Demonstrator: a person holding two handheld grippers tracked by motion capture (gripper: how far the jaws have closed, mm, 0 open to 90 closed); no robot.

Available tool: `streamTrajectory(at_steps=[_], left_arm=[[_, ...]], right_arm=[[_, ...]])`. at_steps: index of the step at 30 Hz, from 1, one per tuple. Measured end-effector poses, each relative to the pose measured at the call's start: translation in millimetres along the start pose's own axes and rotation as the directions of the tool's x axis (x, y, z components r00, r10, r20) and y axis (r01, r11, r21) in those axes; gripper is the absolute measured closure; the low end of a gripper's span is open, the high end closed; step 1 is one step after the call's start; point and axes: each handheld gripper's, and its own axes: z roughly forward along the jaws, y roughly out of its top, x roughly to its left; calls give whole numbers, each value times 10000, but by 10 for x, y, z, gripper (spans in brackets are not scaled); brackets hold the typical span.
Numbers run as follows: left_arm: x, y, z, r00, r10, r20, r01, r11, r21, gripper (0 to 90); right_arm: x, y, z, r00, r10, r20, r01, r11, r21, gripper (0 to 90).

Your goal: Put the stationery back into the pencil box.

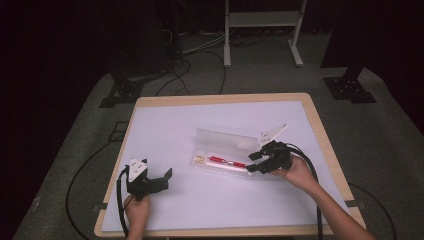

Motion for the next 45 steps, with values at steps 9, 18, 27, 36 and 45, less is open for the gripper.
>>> streamTrajectory(at_steps=[9,18,27,36,45], left_arm=[[-4,2,6,10000,41,-3,-41,10000,37,0],[-5,2,6,10000,43,5,-44,10000,41,0],[-10,1,6,10000,67,-4,-67,10000,16,0],[-14,-2,10,10000,34,-30,-34,10000,-63,0],[-19,-1,8,10000,70,-70,-71,10000,-47,0]], right_arm=[[-21,-128,-98,9997,197,110,-195,9996,-202,471],[-18,-242,-168,9995,266,142,-262,9993,-250,473],[-19,-341,-241,9988,424,249,-416,9987,-303,473],[-27,-484,-303,9976,629,301,-616,9972,-426,475],[-11,-593,-373,9961,777,412,-755,9958,-515,474]])
